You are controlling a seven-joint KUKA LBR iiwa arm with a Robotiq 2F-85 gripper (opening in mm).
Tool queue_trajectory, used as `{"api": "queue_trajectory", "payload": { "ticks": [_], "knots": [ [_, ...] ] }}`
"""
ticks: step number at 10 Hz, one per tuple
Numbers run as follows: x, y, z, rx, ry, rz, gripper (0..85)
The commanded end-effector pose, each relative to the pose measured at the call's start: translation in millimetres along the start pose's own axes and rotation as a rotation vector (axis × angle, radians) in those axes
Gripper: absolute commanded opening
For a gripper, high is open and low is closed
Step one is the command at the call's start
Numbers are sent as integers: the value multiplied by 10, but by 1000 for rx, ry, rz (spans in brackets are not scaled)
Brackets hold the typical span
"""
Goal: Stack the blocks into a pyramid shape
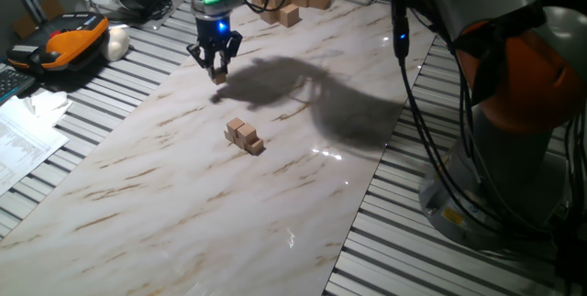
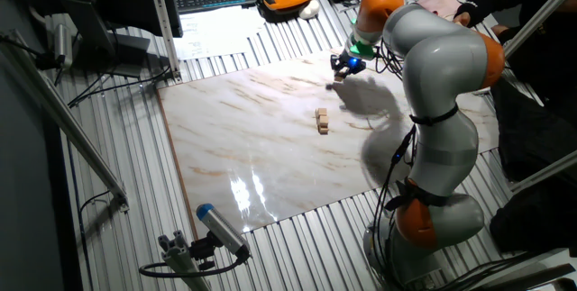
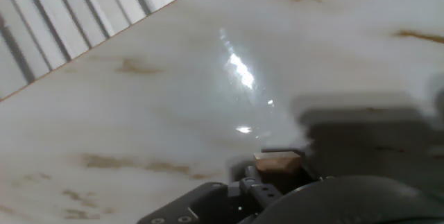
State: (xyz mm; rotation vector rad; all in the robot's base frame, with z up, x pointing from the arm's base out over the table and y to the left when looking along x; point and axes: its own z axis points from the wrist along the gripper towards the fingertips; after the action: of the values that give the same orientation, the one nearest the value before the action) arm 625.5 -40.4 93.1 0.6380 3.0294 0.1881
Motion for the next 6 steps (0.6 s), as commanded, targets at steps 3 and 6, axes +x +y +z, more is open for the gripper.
{"api": "queue_trajectory", "payload": {
  "ticks": [3,6],
  "knots": [
    [309,151,-16,12,-14,-46,0],
    [454,199,27,45,-48,-80,0]
  ]
}}
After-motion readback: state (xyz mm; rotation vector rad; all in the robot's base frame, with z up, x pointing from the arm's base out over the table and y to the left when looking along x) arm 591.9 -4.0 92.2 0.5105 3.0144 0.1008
